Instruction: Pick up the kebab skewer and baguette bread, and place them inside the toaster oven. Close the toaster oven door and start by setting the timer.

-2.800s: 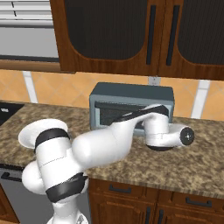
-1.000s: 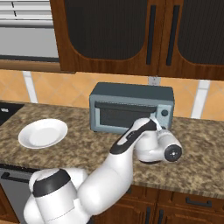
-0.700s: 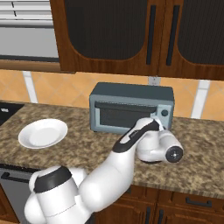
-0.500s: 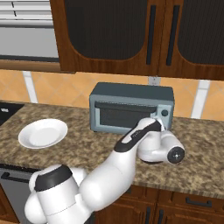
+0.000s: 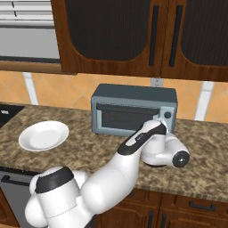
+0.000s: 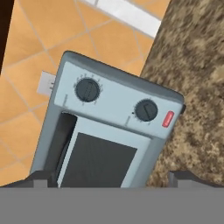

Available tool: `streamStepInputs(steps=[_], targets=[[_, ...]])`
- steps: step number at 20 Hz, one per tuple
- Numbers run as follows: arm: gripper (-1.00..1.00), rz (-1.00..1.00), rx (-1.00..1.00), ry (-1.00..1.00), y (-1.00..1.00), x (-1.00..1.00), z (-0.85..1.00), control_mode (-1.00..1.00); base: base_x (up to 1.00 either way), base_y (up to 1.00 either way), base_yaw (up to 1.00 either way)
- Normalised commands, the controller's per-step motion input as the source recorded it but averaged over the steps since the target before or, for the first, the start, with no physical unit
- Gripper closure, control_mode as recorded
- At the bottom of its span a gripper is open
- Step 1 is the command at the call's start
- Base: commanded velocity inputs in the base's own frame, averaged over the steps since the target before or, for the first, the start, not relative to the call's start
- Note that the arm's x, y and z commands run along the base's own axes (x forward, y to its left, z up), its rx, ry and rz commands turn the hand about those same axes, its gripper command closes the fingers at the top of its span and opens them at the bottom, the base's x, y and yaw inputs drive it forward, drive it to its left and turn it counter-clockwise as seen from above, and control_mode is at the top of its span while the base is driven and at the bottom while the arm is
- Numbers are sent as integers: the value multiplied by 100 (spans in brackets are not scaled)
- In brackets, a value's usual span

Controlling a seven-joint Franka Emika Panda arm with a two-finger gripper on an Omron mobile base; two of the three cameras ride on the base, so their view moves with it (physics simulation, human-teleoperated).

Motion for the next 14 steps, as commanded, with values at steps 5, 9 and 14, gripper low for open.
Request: streamStepInputs(steps=[5,9,14], targets=[[-100,0,2,0,17,0,0,-100,0,0,0],[-100,0,0,0,7,1,-6,-100,0,0,0],[-100,0,0,0,0,1,-11,-100,0,0,0]])
